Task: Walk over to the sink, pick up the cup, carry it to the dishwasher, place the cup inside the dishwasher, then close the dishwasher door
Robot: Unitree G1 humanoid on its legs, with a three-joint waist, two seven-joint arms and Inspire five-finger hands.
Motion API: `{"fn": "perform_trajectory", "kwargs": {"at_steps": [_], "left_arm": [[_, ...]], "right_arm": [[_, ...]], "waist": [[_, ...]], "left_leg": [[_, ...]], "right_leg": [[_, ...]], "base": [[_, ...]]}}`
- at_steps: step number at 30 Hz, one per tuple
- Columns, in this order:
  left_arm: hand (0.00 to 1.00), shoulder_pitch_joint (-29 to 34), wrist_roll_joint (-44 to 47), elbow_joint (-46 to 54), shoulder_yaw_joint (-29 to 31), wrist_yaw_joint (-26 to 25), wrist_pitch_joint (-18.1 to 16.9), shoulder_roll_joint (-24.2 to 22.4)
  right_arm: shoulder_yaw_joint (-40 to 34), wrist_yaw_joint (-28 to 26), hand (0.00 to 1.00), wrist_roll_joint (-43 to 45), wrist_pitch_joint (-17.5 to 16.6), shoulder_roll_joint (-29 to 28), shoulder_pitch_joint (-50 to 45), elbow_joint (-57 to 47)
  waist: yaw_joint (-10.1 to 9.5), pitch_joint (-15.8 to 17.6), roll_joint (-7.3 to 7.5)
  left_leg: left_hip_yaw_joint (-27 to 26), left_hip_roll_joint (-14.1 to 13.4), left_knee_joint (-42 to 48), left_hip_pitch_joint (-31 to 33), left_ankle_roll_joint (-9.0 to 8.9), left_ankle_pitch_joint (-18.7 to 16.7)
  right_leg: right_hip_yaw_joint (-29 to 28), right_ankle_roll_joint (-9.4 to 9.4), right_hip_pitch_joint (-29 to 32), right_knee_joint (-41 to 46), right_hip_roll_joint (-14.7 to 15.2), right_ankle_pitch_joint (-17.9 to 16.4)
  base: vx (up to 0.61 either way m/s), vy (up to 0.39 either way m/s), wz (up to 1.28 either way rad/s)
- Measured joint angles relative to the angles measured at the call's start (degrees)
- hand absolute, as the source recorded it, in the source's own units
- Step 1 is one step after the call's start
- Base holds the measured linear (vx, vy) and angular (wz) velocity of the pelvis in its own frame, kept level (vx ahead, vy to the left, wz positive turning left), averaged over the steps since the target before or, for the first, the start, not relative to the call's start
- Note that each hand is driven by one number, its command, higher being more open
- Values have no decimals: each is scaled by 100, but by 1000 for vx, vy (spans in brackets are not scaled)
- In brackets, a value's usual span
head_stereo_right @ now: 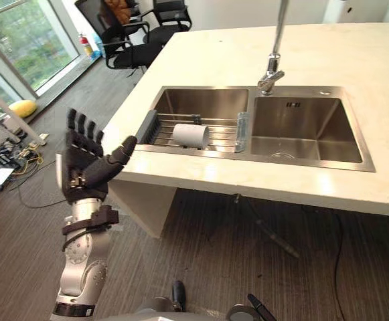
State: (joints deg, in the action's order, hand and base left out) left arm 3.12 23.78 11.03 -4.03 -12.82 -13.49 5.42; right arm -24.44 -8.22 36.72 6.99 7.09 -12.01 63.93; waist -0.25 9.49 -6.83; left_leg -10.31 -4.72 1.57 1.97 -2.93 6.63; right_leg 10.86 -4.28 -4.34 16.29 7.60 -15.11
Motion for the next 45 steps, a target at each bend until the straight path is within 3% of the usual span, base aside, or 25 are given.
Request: {"fn": "perform_trajectory", "kwargs": {"at_steps": [5, 6, 8, 10, 12, 13, 14, 15, 17, 19, 20, 21, 23, 25, 30, 33, 34, 35, 36, 37, 38, 39, 41, 43, 45], "left_arm": [[100, -324, -115, 10, -184, 390, 208, 2], [100, -379, -143, 84, -208, 411, 202, -2], [100, -543, -175, 88, -230, 409, 195, 14], [100, -620, -466, 89, -274, 361, 73, 46], [100, -623, -648, 91, -309, 207, -60, 45], [100, -629, -716, 91, -262, 132, -267, 31], [100, -641, -774, 91, -248, 71, -353, 32], [100, -688, -830, 90, -245, -43, -479, 52], [100, -777, -1065, 91, -263, -216, -557, 137], [100, -871, -1206, 95, -283, -396, -559, 283], [100, -886, -1200, 127, -277, -474, -552, 382], [100, -844, -1128, 183, -320, -500, -446, 233], [100, -893, -1121, 342, -444, -437, -410, 198], [100, -1023, -1199, 455, -662, -216, -377, 192], [100, -1035, -2136, 495, -725, -185, -352, 321], [100, -1004, -2149, 554, -534, -293, -284, 381], [100, -975, -2146, 567, -352, -353, -281, 401], [100, -966, -2141, 577, -290, -356, -258, 385], [100, -907, -2136, 586, -265, -343, -214, 393], [100, -832, -2129, 590, -257, -320, -212, 409], [100, -808, -2128, 592, -273, -304, -210, 426], [100, -803, -2128, 610, -307, -190, -217, 487], [100, -821, -2125, 626, -385, 68, -231, 601], [100, -855, -2041, 623, -677, 376, -222, 709], [100, -897, -2043, 611, -890, 587, -220, 709]], "right_arm": [[-244, 141, 100, 1300, -2, -48, -202, 123], [-381, 161, 100, 1457, -29, -57, -305, 200], [-566, 144, 100, 1598, -171, -162, -299, 210], [-660, 108, 100, 1589, -327, -369, -248, 192], [-673, 65, 100, 1584, -348, -391, -235, 198], [-687, 50, 100, 1577, -348, -425, -190, 196], [-722, 43, 100, 1541, -347, -442, -158, 197], [-900, 54, 100, 1484, -341, -515, -121, 221], [-1032, 67, 100, 1325, -303, -611, -126, 294], [-1174, 56, 100, 1124, -183, -707, -212, 316], [-1203, 51, 100, 1029, -105, -744, -325, 325], [-1403, 44, 100, 892, -54, -679, -357, 328], [-1655, 6, 100, 845, -24, -641, -304, 322], [-1805, -81, 100, 810, -16, -655, -210, 317], [-1680, -176, 100, 814, -122, -542, -43, 309], [-1043, 0, 100, 812, -105, -479, -52, 273], [-859, 73, 100, 809, -82, -419, -73, 264], [-865, 94, 100, 809, -103, -409, -71, 267], [-905, 129, 100, 810, -149, -346, -127, 293], [-920, 147, 100, 813, -167, -283, -198, 310], [-943, 149, 100, 813, -178, -278, -216, 310], [-1096, 133, 100, 810, -203, -266, -228, 308], [-1261, 60, 100, 807, -280, -216, -168, 288], [-1373, -5, 100, 811, -323, -197, -78, 240], [-1526, -33, 100, 811, -305, -189, -21, 251]], "waist": [[3, -108, 211], [-4, -198, 260], [4, -205, 297], [2, -193, 541], [33, -212, 527], [43, -207, 532], [49, -209, 546], [56, -177, 491], [99, -170, 494], [141, -218, 623], [145, -291, 759], [147, -329, 552], [163, -396, 354], [163, -390, 348], [170, -387, 341], [185, -329, 193], [195, -311, 230], [237, -247, 244], [279, -162, 236], [251, -71, 260], [248, -50, 283], [241, -57, 271], [269, -94, 201], [317, -204, 72], [382, -242, -21]], "left_leg": [[233, 481, 370, 46, 195, -445], [337, 602, 338, 14, 231, -553], [499, 703, 425, -85, 256, -631], [670, 755, 487, -384, 323, -803], [790, 656, 425, -718, 377, -934], [825, 594, 431, -798, 375, -1036], [844, 550, 434, -831, 370, -1076], [909, 444, 452, -883, 340, -1175], [1010, 298, 482, -969, 220, -1301], [1124, 293, 657, -1002, 76, -1543], [1195, 340, 792, -1057, -39, -1734], [1113, 142, 858, -1077, -109, -1797], [966, -126, 741, -1081, -203, -1810], [877, -355, 483, -1274, -345, -1710], [794, -394, 454, -1327, -350, -1717], [645, -618, 774, -1214, -332, -2075], [554, -652, 1383, -1046, -261, -2206], [494, -658, 1945, -799, -202, -2221], [447, -689, 2921, -347, 169, -2015], [419, -716, 3430, -154, 270, -1743], [383, -719, 3445, -151, 235, -1767], [262, -677, 3002, -171, 146, -1902], [196, -493, 1623, -311, 100, -1356], [168, -384, 504, -657, -306, -918], [167, -339, 27, -694, -323, -802]], "right_leg": [[338, -278, -273, 161, 509, -252], [455, -362, -335, 371, 620, -282], [456, -461, 120, 1680, 862, -161], [225, -231, 760, 3350, 1138, 721], [185, -159, 981, 4033, 1202, 1240], [168, -58, 1213, 4094, 1175, 565], [186, -59, 1315, 3932, 1112, 340], [180, -93, 1448, 3250, 925, 134], [-1, -168, 1532, 1877, 660, 180], [-233, -140, 1496, 719, 585, 660], [-331, -195, 1430, 471, 619, 1386], [-165, -104, 1315, 480, 452, 1281], [31, -2, 1277, 417, 268, 1176], [206, 85, 1112, 377, 85, 1070], [215, 36, 1075, 393, 20, 949], [190, 6, 1159, 717, -157, 703], [116, 188, 1093, 765, -232, 434], [139, 198, 1039, 734, -220, 417], [138, 219, 881, 543, -217, 465], [82, 279, 618, 270, -177, 635], [62, 281, 525, 167, -165, 665], [-9, 316, 475, 53, -149, 735], [-155, 295, 558, -14, -176, 768], [-302, 194, 674, -199, -200, 859], [-256, 129, 785, -340, -199, 945]], "base": [[156, 50, 35], [241, 35, 56], [260, 47, 52], [255, 35, 37], [269, -17, 17], [242, -33, 12], [207, -41, 13], [188, -85, 25], [204, -144, 34], [183, -179, 35], [261, -289, 31], [305, -321, 30], [236, -210, 26], [205, -182, 22], [81, -65, 2], [33, -53, -12], [106, -95, -14], [92, -93, 1], [58, -90, 1], [77, -77, -9], [123, -58, -26], [120, -23, -39], [133, 13, -45], [112, 65, -27], [58, 97, 7]]}}
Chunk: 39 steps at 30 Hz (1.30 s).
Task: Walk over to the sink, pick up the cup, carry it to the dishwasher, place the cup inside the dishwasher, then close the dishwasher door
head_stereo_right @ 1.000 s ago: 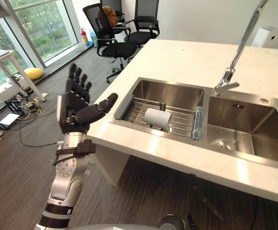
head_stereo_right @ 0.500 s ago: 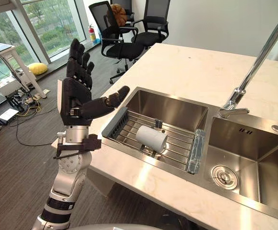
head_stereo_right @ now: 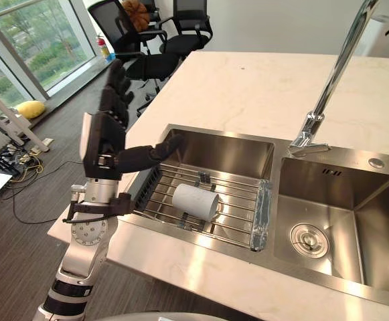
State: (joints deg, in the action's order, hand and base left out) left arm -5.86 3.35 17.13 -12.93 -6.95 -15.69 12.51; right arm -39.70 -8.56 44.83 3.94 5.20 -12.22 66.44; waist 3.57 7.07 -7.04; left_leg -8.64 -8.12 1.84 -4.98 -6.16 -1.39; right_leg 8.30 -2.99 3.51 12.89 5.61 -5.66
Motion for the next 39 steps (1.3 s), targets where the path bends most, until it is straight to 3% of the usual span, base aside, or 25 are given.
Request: {"fn": "perform_trajectory", "kwargs": {"at_steps": [6, 13, 16, 21, 28, 39], "left_arm": [[100, -2, 81, -383, -151, 421, 126, 31], [100, 277, 216, -516, -654, 1426, 151, 624], [100, 341, 216, -633, -698, 1557, 176, 760], [100, 346, 218, -633, -413, 1895, 193, 1118], [100, 253, -297, -660, -353, 2584, 572, 1788], [100, 64, -1510, -1142, -378, 1734, 656, 2068]], "right_arm": [[-97, -5, 100, -159, 136, -244, 17, 168], [169, -7, 100, -348, -105, -243, 136, 68], [436, -18, 100, -348, -92, -189, 128, 4], [640, -146, 100, -335, -61, -47, 115, -40], [665, -289, 100, -344, -46, 8, 291, -247], [795, -241, 100, -332, 46, 52, 183, -249]], "waist": [[46, 27, -18], [37, 62, -28], [37, 56, -36], [38, 46, -41], [34, 44, -38], [46, 33, -42]], "left_leg": [[23, 218, -138, -18, 72, 131], [-5, 119, -385, -160, 95, 138], [-16, 111, -392, -157, 111, 97], [-5, 82, -399, -164, 72, 126], [8, 118, -452, -194, 71, 128], [-75, 112, -457, -231, 74, 130]], "right_leg": [[81, -139, -219, -408, 146, 244], [136, -131, -644, -1361, -40, 742], [141, -126, -754, -1634, -69, 898], [171, -128, -853, -1770, -107, 1028], [217, -139, -880, -1769, -75, 1021], [141, -142, -871, -1772, -83, 1031]], "base": [[3, 75, 10], [-74, 12, -3], [-50, -6, -3], [5, -2, 1], [14, 1, 3], [-41, 4, -3]]}}
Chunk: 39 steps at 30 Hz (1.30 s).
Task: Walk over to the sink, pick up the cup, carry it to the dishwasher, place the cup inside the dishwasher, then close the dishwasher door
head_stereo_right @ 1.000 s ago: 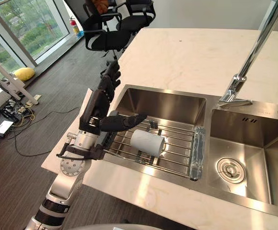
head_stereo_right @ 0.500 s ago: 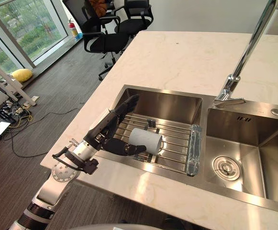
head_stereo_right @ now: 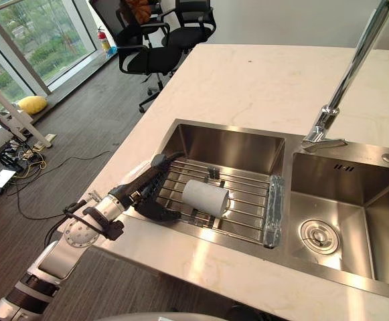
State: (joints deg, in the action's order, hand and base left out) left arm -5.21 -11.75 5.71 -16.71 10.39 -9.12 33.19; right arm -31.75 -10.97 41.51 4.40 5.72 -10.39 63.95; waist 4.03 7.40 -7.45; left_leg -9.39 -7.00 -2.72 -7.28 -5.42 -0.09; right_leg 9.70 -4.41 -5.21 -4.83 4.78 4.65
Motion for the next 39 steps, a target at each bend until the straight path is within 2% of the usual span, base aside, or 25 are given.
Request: {"fn": "perform_trajectory", "kwargs": {"at_steps": [11, 14, 22, 28, 33, 39], "left_arm": [[100, -516, -298, -416, -531, -41, -14, 158], [100, -623, -311, -521, -640, -18, -14, 187], [100, -971, -407, -793, -1094, -16, 3, 266], [100, -1179, -513, -852, -1333, 49, 10, 411], [100, -1327, -521, -856, -1476, 187, 21, 453], [100, -1541, -529, -856, -1628, 336, 73, 612]], "right_arm": [[-61, 9, 100, 6, 2, -4, -66, 2], [-62, 9, 100, 7, 2, -4, -48, 1], [-349, 16, 100, 186, 2, 18, -92, 25], [-504, 15, 100, 219, 3, 28, -105, 29], [-566, 15, 100, 219, 2, 41, -141, 35], [-554, 13, 100, 220, 2, 45, -128, 30]], "waist": [[29, -3, -5], [140, -6, -10], [228, -95, -150], [310, -79, -190], [321, -37, -285], [326, -20, -310]], "left_leg": [[-173, 10, -81, -82, 6, -9], [-186, 13, -81, -83, 8, -13], [-269, 15, -83, -84, 8, -40], [-416, 10, -82, -121, 0, -75], [-498, 17, -79, -132, 1, -112], [-520, 21, -75, -131, 0, -118]], "right_leg": [[-157, -10, 52, 0, -7, 11], [-169, -11, 57, 0, -6, 12], [-286, -20, 118, 0, -14, 23], [-406, -23, 154, -1, -26, 39], [-493, -31, 196, -1, -27, 44], [-509, -35, 219, -4, -25, 45]], "base": [[-16, 3, -8], [-9, -1, -1], [-22, -3, -7], [-26, -3, -11], [-9, -1, -10], [-17, -6, -1]]}}
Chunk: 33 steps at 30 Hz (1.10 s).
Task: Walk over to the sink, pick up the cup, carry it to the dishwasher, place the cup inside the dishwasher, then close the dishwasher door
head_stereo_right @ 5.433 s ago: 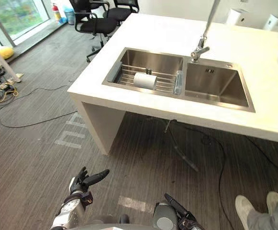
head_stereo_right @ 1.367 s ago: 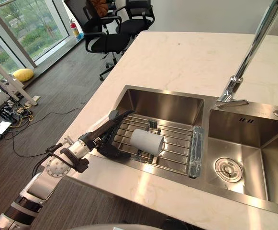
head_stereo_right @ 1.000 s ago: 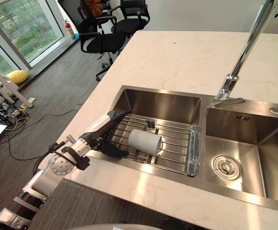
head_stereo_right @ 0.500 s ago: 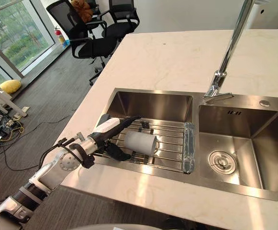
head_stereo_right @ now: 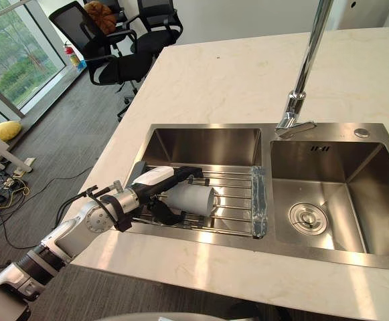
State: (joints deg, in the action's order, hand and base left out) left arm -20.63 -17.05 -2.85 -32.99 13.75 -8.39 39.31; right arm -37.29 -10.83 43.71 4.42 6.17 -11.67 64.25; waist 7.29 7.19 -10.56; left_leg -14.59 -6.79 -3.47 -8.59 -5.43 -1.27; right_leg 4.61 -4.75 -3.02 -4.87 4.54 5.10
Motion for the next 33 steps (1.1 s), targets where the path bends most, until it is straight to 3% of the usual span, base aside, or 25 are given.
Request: {"fn": "perform_trajectory", "kwargs": {"at_steps": [20, 22, 28, 33], "left_arm": [[100, -810, -221, -331, -344, 482, -63, 252], [100, -823, -223, -378, -360, 366, -76, 253], [100, -742, -443, -684, -503, -688, -444, 291], [100, -686, -293, -644, -427, -439, -394, 290]], "right_arm": [[344, 81, 100, 27, 47, 279, -13, -36], [398, 83, 100, 92, 48, 313, -5, -37], [397, 78, 100, 170, 44, 367, -7, -33], [397, 79, 100, 169, 35, 377, -3, -23]], "waist": [[16, 127, -244], [38, 149, -287], [141, 255, -386], [139, 274, -386]], "left_leg": [[-39, 17, 13, 26, -43, -54], [-49, 20, 13, 30, -44, -61], [-124, 20, 23, 50, -47, -85], [-185, 22, 98, 48, -53, -157]], "right_leg": [[-99, -19, 59, -22, 14, 9], [-110, -24, 69, -22, 18, 12], [-181, -32, 127, -7, 18, 19], [-238, -34, 123, -7, 19, 18]], "base": [[-10, -4, -1], [0, 0, 0], [-14, -13, -5], [-9, -8, -6]]}}
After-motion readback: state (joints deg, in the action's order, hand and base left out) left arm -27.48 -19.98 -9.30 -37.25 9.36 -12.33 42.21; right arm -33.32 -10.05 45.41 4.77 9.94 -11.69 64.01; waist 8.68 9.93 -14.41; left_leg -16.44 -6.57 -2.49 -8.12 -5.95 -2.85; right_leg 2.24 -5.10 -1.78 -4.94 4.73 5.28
